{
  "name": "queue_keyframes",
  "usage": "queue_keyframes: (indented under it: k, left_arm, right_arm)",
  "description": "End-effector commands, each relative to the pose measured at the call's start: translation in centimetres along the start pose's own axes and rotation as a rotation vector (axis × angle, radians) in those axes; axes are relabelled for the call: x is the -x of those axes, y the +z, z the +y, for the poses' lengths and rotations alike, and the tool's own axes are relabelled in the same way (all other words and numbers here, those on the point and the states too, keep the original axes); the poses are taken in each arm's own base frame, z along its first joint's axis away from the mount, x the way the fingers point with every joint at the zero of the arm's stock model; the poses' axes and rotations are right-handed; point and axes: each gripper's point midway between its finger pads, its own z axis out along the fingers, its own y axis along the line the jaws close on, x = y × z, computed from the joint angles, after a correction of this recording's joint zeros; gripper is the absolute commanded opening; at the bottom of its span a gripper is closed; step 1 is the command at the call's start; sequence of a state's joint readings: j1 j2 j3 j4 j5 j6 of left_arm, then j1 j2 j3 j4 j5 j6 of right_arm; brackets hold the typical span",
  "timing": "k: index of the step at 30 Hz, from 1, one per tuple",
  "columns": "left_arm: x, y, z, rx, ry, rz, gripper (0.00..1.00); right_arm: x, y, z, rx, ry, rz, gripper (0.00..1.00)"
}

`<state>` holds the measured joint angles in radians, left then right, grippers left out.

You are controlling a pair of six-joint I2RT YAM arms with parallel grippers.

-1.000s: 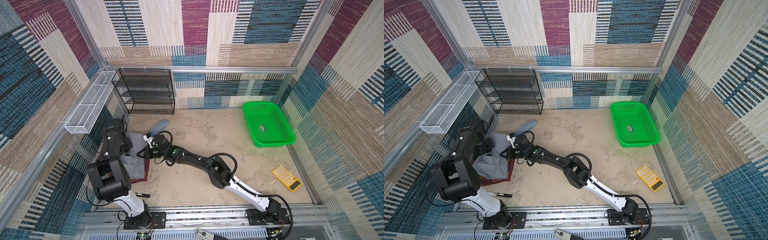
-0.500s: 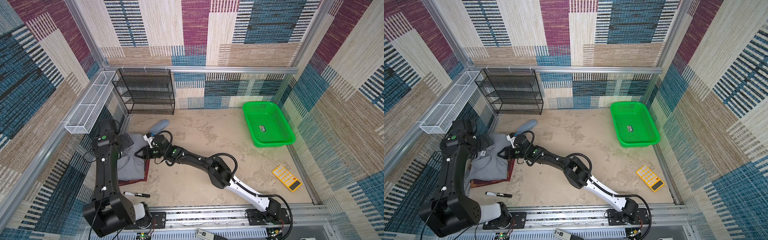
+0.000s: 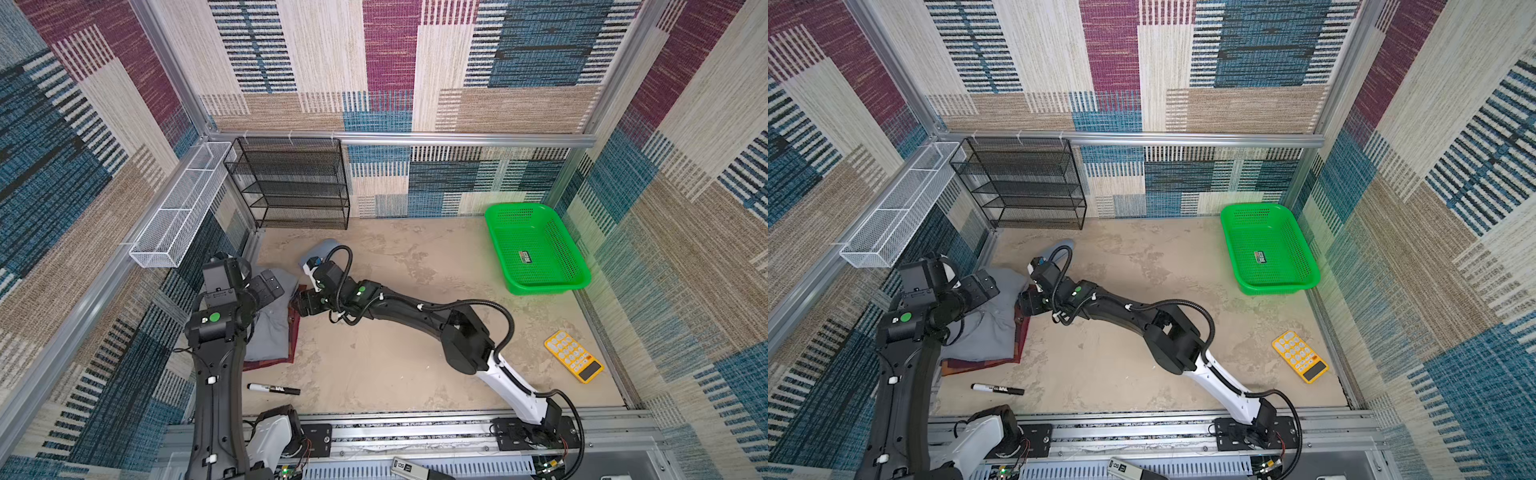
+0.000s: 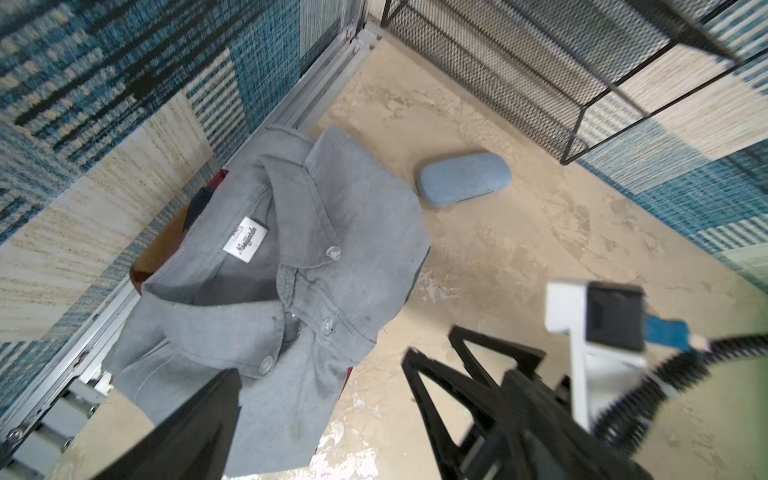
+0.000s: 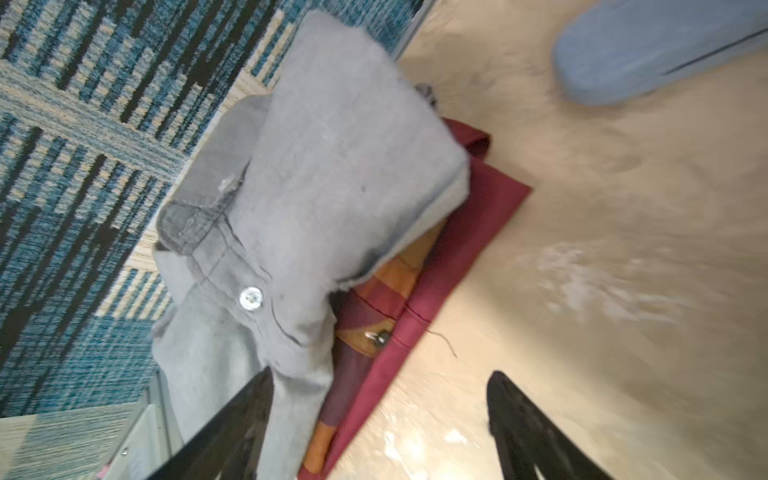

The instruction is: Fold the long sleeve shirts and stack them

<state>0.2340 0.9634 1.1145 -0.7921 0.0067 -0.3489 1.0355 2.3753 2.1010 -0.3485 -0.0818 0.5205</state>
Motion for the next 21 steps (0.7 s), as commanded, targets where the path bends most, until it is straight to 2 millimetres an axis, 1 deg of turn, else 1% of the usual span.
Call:
queue_keyframes:
  k: [1,3,4,5,6,7,8,9,10,11,12,14,15,16,17,18,20,21]
  left_arm:
    - [0.2,-0.4,-2.0,-0.097,0.032,-0.044,1.00]
    - [-0.5,-0.6,-2.5,-0.119,0.078,-0.074,1.00]
    - [-0.8,-0.4,-2.7,-0.135,0.089,-0.085,1.00]
    - [-1.6,0.1,-3.0,-0.155,0.102,-0.090,1.00]
    - [-2.2,0.5,-3.1,-0.163,0.127,-0.095,1.00]
    - [-2.7,1.0,-3.0,-0.160,0.139,-0.115,1.00]
    - [-3.8,1.7,-2.9,-0.165,0.152,-0.115,1.00]
    - [-4.4,2.2,-3.0,-0.178,0.163,-0.120,1.00]
    - [-5.1,2.7,-2.8,-0.177,0.161,-0.121,1.00]
    - [-5.7,3.3,-3.0,-0.201,0.157,-0.127,1.00]
    - [-6.2,3.8,-3.6,-0.246,0.169,-0.135,1.00]
    - [-7.2,4.2,-5.5,-0.365,0.243,-0.140,1.00]
    - [-7.6,5.0,-5.3,-0.350,0.253,-0.136,1.00]
    - [-7.4,6.2,-4.2,-0.283,0.250,-0.151,1.00]
    - [-7.8,7.8,-2.9,-0.209,0.235,-0.149,1.00]
    - [-7.8,8.7,-2.3,-0.179,0.228,-0.159,1.00]
    - [-7.4,10.0,-2.6,-0.199,0.217,-0.210,1.00]
    - [-7.3,10.4,-2.8,-0.211,0.216,-0.235,1.00]
  right_arm:
    - [6.6,-10.2,1.2,-0.083,-0.094,-0.242,0.82]
    - [7.5,-15.0,0.4,-0.147,-0.124,-0.319,0.83]
    - [7.5,-16.9,-0.4,-0.185,-0.140,-0.351,0.83]
    - [7.5,-19.4,-1.2,-0.227,-0.166,-0.394,0.86]
    - [7.1,-21.1,-2.0,-0.256,-0.206,-0.417,0.90]
    - [6.7,-23.2,-3.5,-0.312,-0.227,-0.454,1.00]
    - [6.1,-24.9,-5.2,-0.359,-0.236,-0.473,1.00]
    - [5.7,-26.5,-6.8,-0.394,-0.224,-0.479,1.00]
    - [4.9,-28.0,-8.9,-0.427,-0.196,-0.469,1.00]
    - [4.1,-29.4,-11.4,-0.462,-0.169,-0.464,1.00]
    - [3.1,-30.6,-13.7,-0.499,-0.150,-0.465,1.00]
    - [0.4,-33.7,-19.8,-0.648,-0.097,-0.504,1.00]
    - [-0.8,-35.2,-22.2,-0.727,-0.106,-0.529,1.00]
    - [-2.1,-36.7,-24.5,-0.807,-0.134,-0.567,1.00]
    - [-3.7,-37.7,-26.3,-0.858,-0.166,-0.588,1.00]
    - [-4.7,-38.7,-27.6,-0.895,-0.177,-0.614,1.00]
    - [-6.2,-41.1,-30.7,-0.948,-0.097,-0.708,1.00]
    - [-6.3,-42.1,-31.7,-0.954,-0.048,-0.750,1.00]
